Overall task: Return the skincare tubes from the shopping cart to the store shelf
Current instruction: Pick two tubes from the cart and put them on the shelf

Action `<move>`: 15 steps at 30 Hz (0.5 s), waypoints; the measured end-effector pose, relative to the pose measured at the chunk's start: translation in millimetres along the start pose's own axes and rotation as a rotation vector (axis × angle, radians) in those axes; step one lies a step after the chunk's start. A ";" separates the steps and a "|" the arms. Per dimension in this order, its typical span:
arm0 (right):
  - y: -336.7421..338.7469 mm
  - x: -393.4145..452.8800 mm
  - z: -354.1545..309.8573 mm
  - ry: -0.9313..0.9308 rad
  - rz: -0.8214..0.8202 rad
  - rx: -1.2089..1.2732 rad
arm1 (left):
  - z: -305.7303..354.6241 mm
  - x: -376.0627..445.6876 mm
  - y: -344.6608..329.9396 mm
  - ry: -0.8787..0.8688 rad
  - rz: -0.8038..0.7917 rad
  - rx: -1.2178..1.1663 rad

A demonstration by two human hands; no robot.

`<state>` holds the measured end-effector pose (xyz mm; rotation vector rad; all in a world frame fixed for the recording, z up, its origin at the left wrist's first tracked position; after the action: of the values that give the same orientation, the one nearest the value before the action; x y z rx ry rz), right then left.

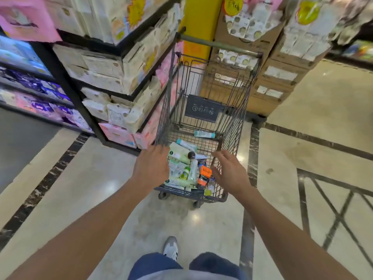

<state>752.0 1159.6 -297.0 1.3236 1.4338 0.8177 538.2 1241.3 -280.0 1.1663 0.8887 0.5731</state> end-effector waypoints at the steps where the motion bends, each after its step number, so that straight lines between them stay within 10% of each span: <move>1: -8.5 7.5 3.3 0.005 -0.035 0.056 | -2.4 10.5 -5.9 0.001 -0.017 -0.022; 15: -130.7 142.4 62.3 -0.070 -0.451 0.191 | -49.2 133.1 -129.9 0.157 -0.349 -0.046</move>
<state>780.8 1266.5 -467.3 1.0899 1.7000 0.3416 562.7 1330.8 -448.4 0.9059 1.1782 0.3996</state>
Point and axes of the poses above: each hand's wrist, its own x-axis towards the middle knuckle, its own y-axis out of the back of the hand, z = x × y, the point moved 7 cm from there along x, towards the middle knuckle, and after that the axes turned 13 degrees about -z, right-handed, at the moved point
